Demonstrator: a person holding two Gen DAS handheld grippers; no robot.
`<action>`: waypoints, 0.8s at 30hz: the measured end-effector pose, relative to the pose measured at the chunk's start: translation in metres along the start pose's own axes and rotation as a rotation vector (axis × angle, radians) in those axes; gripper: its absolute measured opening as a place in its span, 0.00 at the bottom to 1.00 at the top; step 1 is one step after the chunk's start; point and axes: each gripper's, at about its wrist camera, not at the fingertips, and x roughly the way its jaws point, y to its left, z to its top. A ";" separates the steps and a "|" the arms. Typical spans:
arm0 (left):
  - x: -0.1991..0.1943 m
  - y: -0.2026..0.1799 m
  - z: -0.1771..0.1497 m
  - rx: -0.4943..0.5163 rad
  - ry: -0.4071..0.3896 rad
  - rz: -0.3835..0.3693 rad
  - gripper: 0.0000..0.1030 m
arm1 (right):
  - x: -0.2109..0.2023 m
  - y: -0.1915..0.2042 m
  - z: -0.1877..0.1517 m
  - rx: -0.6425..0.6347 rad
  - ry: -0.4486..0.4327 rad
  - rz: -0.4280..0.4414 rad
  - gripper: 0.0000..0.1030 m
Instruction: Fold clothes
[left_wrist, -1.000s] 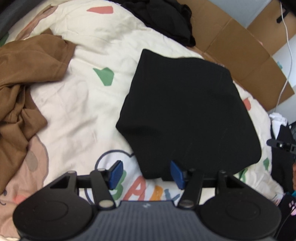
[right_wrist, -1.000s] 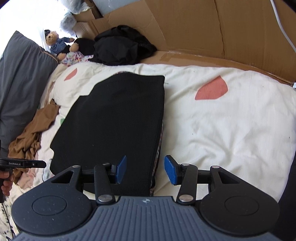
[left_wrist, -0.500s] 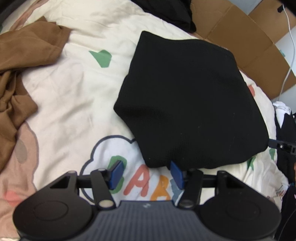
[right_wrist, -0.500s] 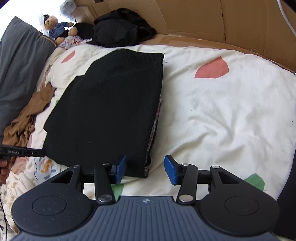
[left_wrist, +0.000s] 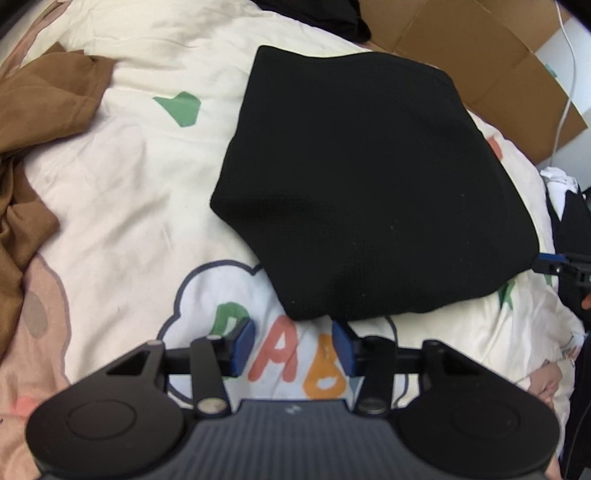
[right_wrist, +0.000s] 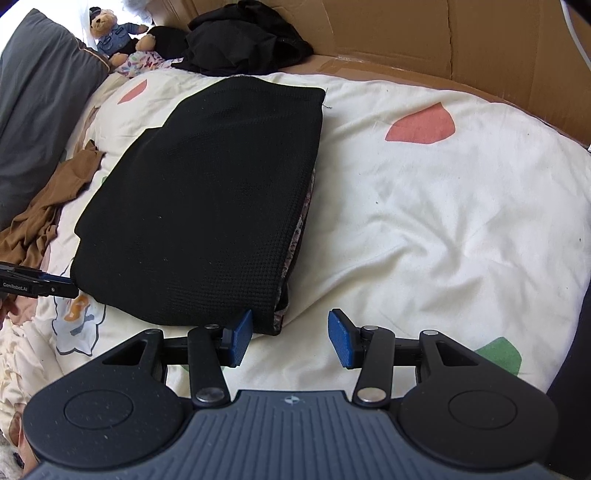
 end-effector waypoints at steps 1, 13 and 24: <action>0.000 0.000 0.000 0.003 0.000 0.000 0.47 | 0.000 0.000 0.000 -0.002 -0.002 0.001 0.49; -0.001 -0.001 -0.008 0.074 -0.030 -0.024 0.46 | -0.003 0.002 -0.002 -0.056 -0.022 -0.015 0.48; 0.004 -0.013 -0.013 0.212 -0.042 0.009 0.45 | 0.004 0.013 -0.010 -0.150 0.002 -0.034 0.47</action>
